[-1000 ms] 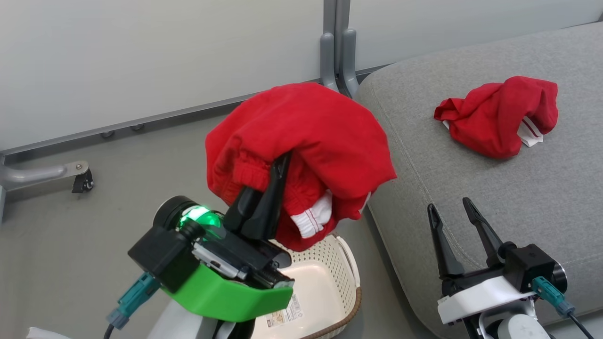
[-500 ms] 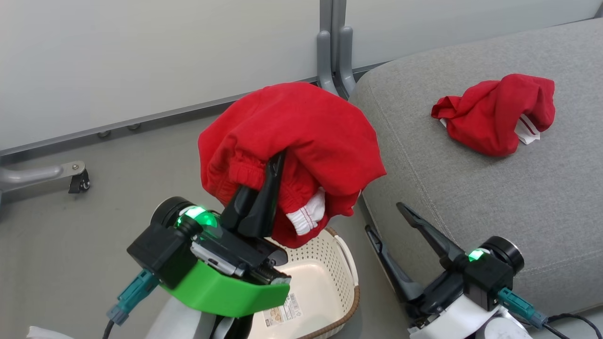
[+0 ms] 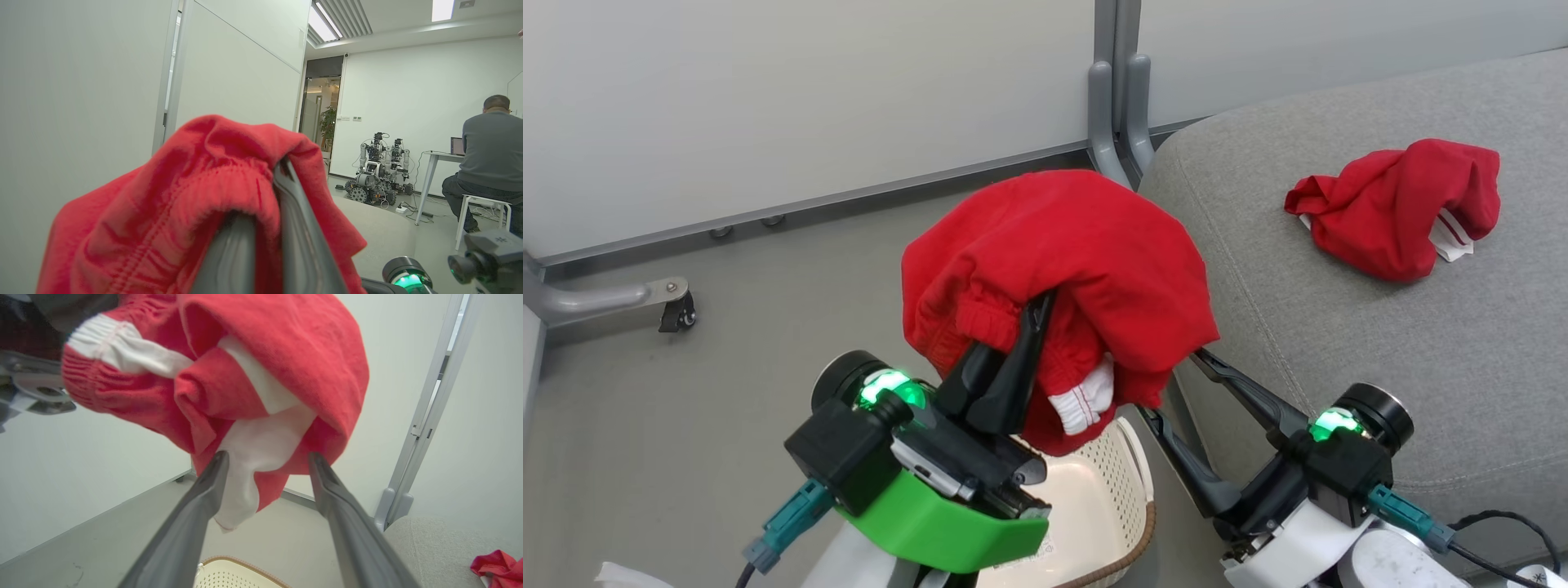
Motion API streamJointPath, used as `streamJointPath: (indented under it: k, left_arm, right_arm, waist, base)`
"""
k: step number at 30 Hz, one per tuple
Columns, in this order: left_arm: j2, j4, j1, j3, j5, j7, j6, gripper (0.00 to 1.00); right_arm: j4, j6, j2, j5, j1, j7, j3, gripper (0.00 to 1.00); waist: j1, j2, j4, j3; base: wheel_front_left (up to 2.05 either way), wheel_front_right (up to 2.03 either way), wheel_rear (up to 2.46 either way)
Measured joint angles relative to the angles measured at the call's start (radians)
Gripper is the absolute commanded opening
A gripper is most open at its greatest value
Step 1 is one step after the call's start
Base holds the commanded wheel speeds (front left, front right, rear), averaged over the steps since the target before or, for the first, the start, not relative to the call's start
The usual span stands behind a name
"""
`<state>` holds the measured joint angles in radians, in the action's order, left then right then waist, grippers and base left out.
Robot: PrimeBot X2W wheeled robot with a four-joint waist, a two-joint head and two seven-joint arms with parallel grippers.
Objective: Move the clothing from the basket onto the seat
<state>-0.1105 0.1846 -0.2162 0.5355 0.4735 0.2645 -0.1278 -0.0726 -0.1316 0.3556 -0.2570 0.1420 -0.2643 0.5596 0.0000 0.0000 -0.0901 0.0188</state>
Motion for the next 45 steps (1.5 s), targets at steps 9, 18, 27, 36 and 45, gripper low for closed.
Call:
streamJointPath:
  k: [9, 18, 27, 36, 45]
  left_arm:
    - [-0.006, 0.003, -0.011, 0.049, 0.0, 0.0, 0.0, 0.0]
    - [-0.011, -0.008, -0.022, 0.096, 0.013, 0.0, 0.0, 0.0]
    - [-0.012, -0.032, -0.026, 0.146, 0.029, 0.0, 0.0, 0.0]
    - [-0.02, -0.05, -0.026, 0.168, 0.044, 0.0, 0.0, 0.0]
    - [-0.021, -0.052, -0.026, 0.158, 0.044, 0.0, 0.0, 0.0]
  right_arm:
    - [0.045, 0.0, -0.005, -0.025, 0.067, 0.0, 0.046, 1.0]
    - [0.079, 0.0, -0.016, 0.003, 0.144, 0.0, 0.114, 1.0]
    - [0.114, 0.0, -0.07, 0.05, 0.172, 0.0, 0.087, 1.0]
    - [0.124, 0.0, -0.097, 0.058, 0.171, 0.0, 0.068, 0.0]
    - [0.108, 0.0, -0.111, 0.052, 0.16, 0.0, 0.044, 0.0]
  waist:
    - [0.0, 0.0, 0.015, 0.002]
    - [0.0001, 0.0, 0.031, -0.002]
    - [0.0001, 0.0, 0.049, 0.003]
    - [0.0001, 0.0, 0.071, 0.01]
    - [0.0001, 0.0, 0.073, 0.007]
  base:
    - [0.0, 0.0, 0.0]
    - [0.0, 0.0, 0.0]
    - [0.0, 0.0, 0.0]
    - [0.0, 0.0, 0.0]
    - [0.0, 0.0, 0.0]
